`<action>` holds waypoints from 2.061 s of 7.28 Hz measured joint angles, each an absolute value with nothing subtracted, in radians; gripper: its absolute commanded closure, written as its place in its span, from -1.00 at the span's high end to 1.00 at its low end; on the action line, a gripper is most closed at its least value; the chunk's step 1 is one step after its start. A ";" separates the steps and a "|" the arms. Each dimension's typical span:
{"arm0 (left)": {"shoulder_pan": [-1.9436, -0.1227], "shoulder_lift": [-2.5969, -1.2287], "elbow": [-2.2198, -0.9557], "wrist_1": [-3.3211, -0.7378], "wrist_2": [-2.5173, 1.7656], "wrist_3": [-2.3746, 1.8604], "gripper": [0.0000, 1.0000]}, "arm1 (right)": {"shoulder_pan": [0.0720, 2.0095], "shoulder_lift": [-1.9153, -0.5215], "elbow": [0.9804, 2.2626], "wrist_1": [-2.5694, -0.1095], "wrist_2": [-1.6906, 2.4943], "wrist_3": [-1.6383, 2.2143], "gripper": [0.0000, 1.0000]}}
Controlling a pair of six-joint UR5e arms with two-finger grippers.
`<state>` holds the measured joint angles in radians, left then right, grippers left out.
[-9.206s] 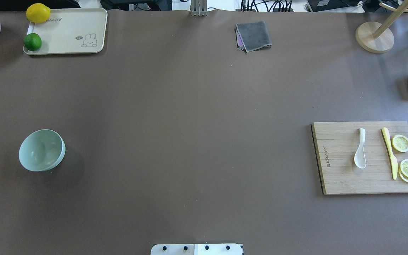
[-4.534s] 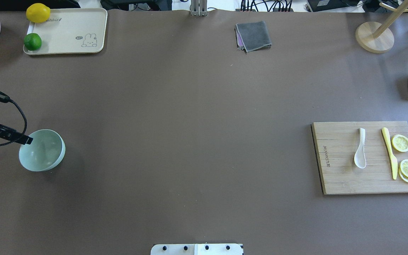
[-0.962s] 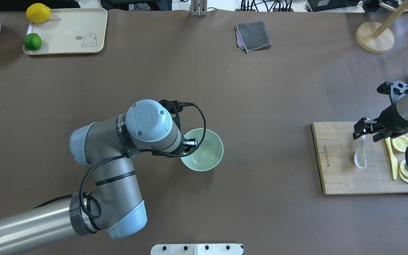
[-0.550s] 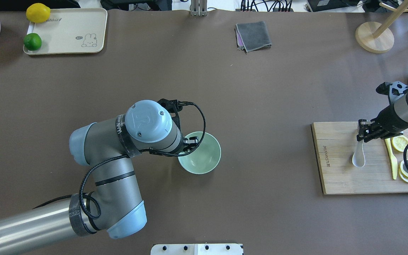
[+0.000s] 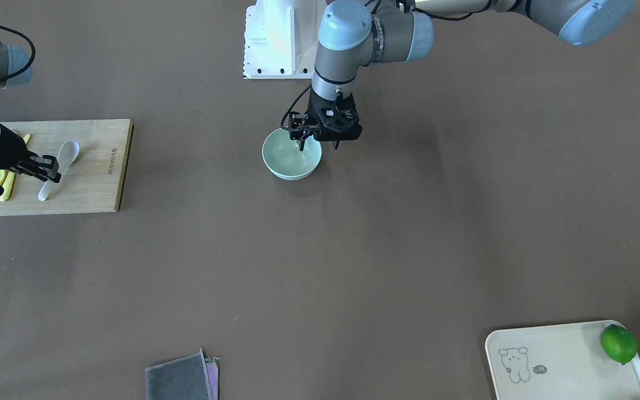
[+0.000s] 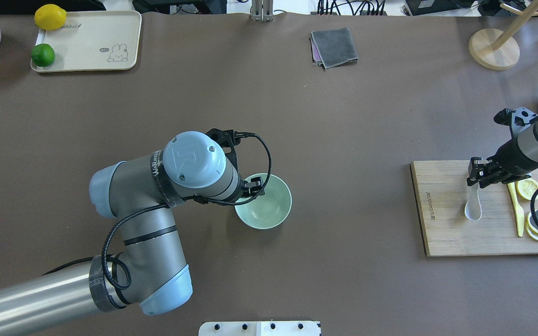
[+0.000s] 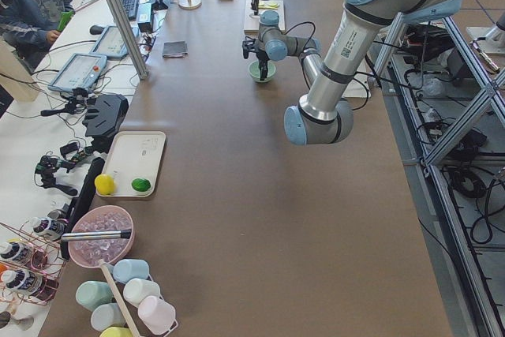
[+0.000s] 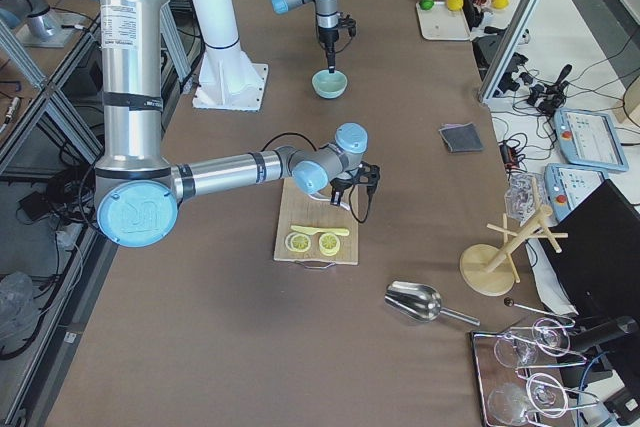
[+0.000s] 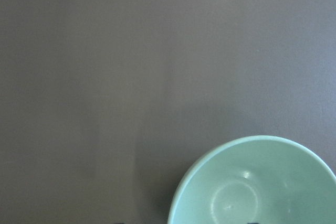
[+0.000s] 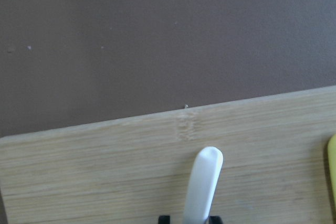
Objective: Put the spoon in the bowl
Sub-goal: 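Lower the right gripper onto the white spoon handle and close it, then lift spoon toward bowl with right gripper while left gripper releases and withdraws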
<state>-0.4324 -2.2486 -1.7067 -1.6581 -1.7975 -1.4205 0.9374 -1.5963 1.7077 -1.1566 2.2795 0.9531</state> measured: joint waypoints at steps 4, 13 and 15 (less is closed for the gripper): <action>-0.433 -2.243 -1.720 -1.658 -1.793 -1.420 0.65 | 0.929 -1.597 1.700 -1.157 2.278 0.951 -1.00; -0.596 -1.968 -2.024 -1.657 -1.980 -1.204 0.74 | 0.792 -1.263 1.782 -1.241 2.192 1.443 -1.00; -0.714 -1.864 -2.035 -1.659 -2.066 -1.001 0.74 | 0.679 -1.138 1.774 -1.259 2.079 1.633 -1.00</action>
<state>-0.7139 -1.8639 -2.0349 -1.6594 -2.0659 -1.0007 0.6786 -1.1384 1.7735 -1.2586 2.0787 1.6329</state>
